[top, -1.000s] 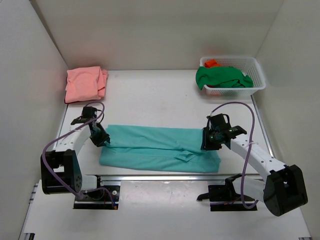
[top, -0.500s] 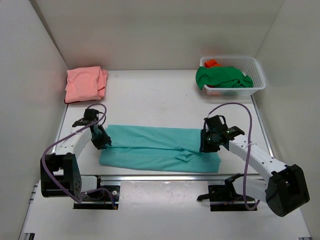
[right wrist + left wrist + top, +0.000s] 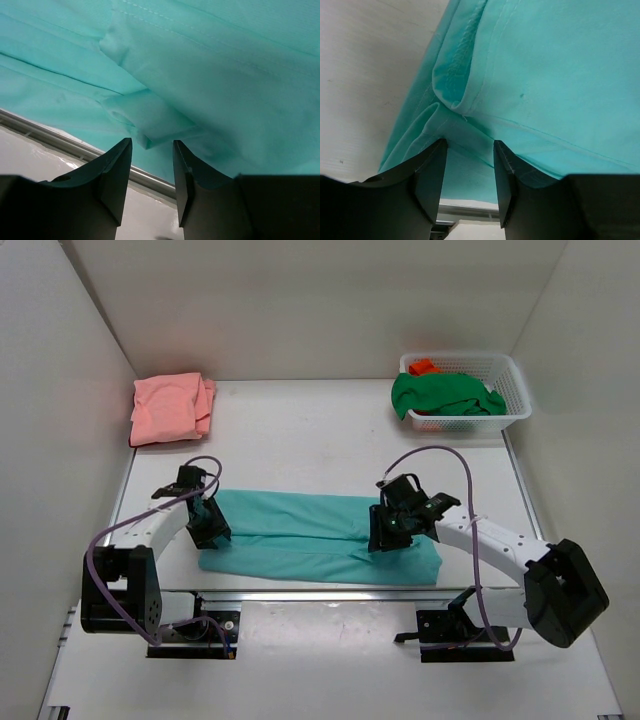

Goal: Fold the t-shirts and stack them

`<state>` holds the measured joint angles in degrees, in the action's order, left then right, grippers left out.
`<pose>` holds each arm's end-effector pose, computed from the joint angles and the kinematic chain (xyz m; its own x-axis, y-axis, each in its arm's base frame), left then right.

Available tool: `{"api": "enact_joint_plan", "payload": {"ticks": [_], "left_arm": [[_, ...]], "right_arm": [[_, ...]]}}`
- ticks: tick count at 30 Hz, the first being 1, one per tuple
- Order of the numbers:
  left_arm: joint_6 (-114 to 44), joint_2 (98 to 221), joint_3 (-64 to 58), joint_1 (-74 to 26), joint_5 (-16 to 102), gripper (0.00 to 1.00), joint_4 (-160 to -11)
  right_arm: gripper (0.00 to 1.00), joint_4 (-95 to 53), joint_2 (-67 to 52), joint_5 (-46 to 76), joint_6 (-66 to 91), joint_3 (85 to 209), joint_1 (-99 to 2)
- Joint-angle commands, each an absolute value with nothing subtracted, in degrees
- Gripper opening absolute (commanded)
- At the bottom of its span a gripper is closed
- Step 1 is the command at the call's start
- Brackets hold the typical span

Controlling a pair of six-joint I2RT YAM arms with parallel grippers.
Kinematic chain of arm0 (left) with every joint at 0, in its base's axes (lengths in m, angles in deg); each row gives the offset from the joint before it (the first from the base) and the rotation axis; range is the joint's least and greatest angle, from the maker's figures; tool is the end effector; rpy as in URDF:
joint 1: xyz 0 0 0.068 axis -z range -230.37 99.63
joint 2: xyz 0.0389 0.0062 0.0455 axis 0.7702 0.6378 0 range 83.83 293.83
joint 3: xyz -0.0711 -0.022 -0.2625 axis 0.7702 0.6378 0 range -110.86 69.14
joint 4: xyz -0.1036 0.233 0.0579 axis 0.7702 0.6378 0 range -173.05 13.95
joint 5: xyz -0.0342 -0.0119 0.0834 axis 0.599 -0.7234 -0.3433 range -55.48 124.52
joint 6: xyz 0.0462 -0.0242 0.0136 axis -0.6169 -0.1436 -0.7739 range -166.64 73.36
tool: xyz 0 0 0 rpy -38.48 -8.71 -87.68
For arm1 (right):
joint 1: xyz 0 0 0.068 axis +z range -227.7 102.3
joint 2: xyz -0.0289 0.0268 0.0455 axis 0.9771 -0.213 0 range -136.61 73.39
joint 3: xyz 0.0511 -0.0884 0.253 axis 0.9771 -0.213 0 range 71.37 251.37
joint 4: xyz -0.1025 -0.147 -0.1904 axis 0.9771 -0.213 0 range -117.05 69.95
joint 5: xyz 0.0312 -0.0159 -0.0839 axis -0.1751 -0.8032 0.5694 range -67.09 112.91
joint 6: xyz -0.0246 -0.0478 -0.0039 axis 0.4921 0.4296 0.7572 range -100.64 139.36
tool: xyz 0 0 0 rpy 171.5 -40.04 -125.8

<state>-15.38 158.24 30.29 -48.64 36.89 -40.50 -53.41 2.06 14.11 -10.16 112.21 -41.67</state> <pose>0.2058 -0.0077 0.1670 -0.8561 -0.4930 -0.1552 -0.4746 0.8687 -0.1415 0.1788 0.1370 0.1930 -0.9450 -0.0853 -0.3158 -0.1956 0.9211 0.3366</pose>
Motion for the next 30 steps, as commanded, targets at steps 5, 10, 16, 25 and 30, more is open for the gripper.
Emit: {"api": "enact_joint_plan", "payload": {"ticks": [5,10,16,25,30], "left_arm": [[-15.5,159.1,31.9,-47.7,37.0,0.53,-43.3],[-15.8,160.6,31.6,-47.5,37.7,0.34,-43.8],[-15.6,159.1,29.7,-48.4,38.1,0.00,-42.8],[-15.4,158.6,26.0,-49.0,35.8,0.00,-40.3],[-15.6,158.6,25.5,-48.9,36.3,0.00,-40.2]], "right_arm": [[0.41,-47.5,-2.3,12.5,-10.1,115.3,-38.6],[0.36,-46.9,-6.5,12.3,-8.9,117.0,-37.9],[0.00,-49.1,-4.9,13.7,-8.1,120.1,-37.9],[0.00,-52.4,-4.7,15.1,-5.4,124.9,-41.6],[0.00,-52.5,-5.6,14.7,-4.8,126.0,-42.4]]}}
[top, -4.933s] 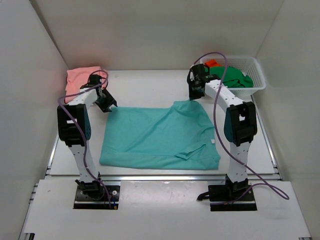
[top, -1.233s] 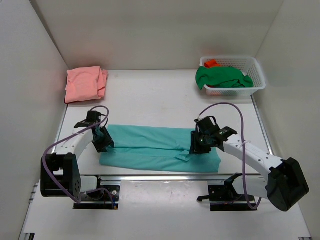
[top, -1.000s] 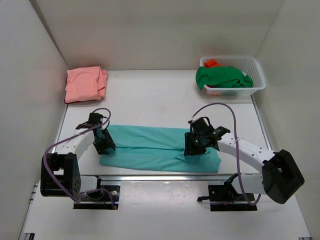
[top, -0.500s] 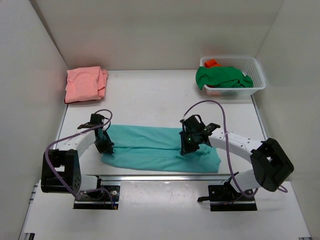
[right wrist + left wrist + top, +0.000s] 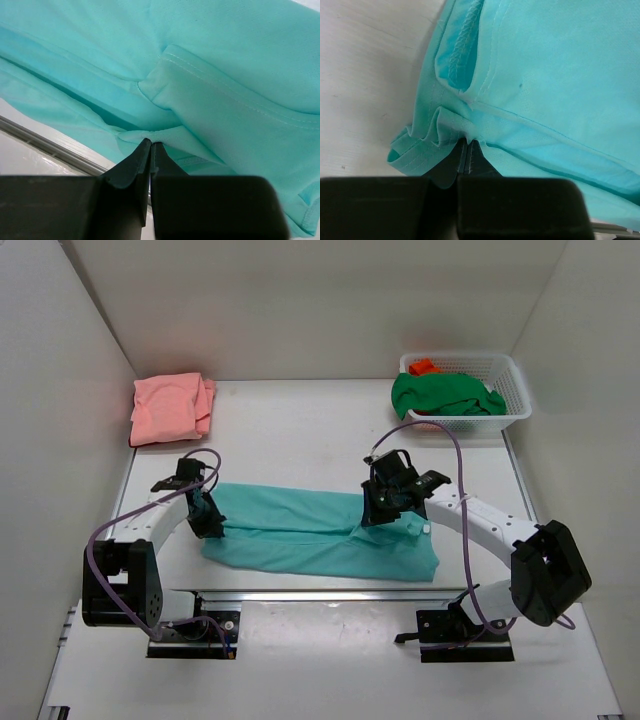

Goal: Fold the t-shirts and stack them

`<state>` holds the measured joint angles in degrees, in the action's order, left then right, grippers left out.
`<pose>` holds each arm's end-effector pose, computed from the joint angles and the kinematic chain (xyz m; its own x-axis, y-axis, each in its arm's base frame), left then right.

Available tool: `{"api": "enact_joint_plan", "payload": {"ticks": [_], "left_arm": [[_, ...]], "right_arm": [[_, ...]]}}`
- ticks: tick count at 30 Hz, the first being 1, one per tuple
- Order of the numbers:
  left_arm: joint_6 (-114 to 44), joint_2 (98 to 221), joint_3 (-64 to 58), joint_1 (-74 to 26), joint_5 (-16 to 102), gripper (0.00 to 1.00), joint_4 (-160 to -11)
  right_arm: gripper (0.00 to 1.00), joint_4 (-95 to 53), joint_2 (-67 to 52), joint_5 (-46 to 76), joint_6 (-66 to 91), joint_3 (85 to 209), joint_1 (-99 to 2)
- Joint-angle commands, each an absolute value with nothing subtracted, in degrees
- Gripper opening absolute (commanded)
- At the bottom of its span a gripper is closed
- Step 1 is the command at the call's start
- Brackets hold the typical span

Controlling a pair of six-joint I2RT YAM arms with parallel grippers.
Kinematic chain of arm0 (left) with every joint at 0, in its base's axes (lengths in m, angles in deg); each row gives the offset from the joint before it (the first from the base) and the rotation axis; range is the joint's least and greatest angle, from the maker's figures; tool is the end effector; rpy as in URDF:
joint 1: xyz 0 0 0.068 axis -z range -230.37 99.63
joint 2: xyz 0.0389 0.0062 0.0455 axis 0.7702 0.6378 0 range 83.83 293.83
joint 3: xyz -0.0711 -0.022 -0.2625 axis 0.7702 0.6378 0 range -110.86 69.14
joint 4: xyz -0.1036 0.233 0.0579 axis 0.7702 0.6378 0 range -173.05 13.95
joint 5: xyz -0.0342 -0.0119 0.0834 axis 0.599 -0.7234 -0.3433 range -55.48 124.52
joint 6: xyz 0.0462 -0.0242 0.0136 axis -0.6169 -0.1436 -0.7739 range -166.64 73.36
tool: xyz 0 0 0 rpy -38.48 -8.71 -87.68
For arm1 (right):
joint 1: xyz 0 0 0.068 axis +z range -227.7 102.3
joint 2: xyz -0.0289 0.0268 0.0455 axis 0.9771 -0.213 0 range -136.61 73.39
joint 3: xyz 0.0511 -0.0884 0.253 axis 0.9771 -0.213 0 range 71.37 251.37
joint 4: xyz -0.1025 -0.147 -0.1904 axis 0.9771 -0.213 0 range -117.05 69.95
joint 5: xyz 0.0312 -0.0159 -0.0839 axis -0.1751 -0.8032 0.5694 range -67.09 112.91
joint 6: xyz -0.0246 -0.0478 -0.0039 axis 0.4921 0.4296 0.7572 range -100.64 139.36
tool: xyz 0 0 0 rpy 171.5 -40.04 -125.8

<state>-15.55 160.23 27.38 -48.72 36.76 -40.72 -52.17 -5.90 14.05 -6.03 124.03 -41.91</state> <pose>0.2182 -0.0077 0.1735 -0.8533 -0.4918 -0.1735 -0.4708 0.8695 -0.1490 0.2186 0.1645 0.2234 -0.9020 -0.1281 -0.4122 -0.2833 0.8962 0.3414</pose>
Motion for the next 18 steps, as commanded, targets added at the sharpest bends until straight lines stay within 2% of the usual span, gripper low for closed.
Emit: {"api": "enact_joint_plan", "payload": {"ticks": [1,5,10,11,12,14,15,18], "left_arm": [[-15.8,158.6,25.6,-49.3,36.6,0.00,-40.3],[-15.8,159.0,25.7,-49.1,37.3,0.02,-40.9],[-15.6,159.5,24.8,-49.7,38.3,0.10,-41.3],[-15.5,159.6,24.1,-49.3,38.4,0.12,-41.0],[-15.5,159.9,24.1,-49.2,38.8,0.23,-40.8],[-15.5,159.8,23.5,-49.0,39.2,0.30,-40.7],[-15.5,160.1,23.4,-49.1,39.0,0.27,-40.2],[-15.8,160.6,23.2,-49.1,39.3,0.06,-40.1]], "right_arm": [[0.01,-52.6,-5.8,15.0,-4.9,126.0,-42.4],[0.00,-52.6,-6.2,14.9,-4.8,125.9,-42.5],[0.00,-52.3,-6.3,15.3,-4.7,125.9,-43.0],[0.00,-52.1,-6.5,15.0,-5.0,125.8,-42.8],[0.00,-52.6,-6.9,15.1,-4.2,125.6,-43.2],[0.00,-52.4,-7.2,15.2,-4.0,126.0,-43.1],[0.00,-52.1,-7.0,15.0,-3.9,126.0,-43.6],[0.00,-52.2,-7.8,14.8,-3.8,126.4,-43.9]]}}
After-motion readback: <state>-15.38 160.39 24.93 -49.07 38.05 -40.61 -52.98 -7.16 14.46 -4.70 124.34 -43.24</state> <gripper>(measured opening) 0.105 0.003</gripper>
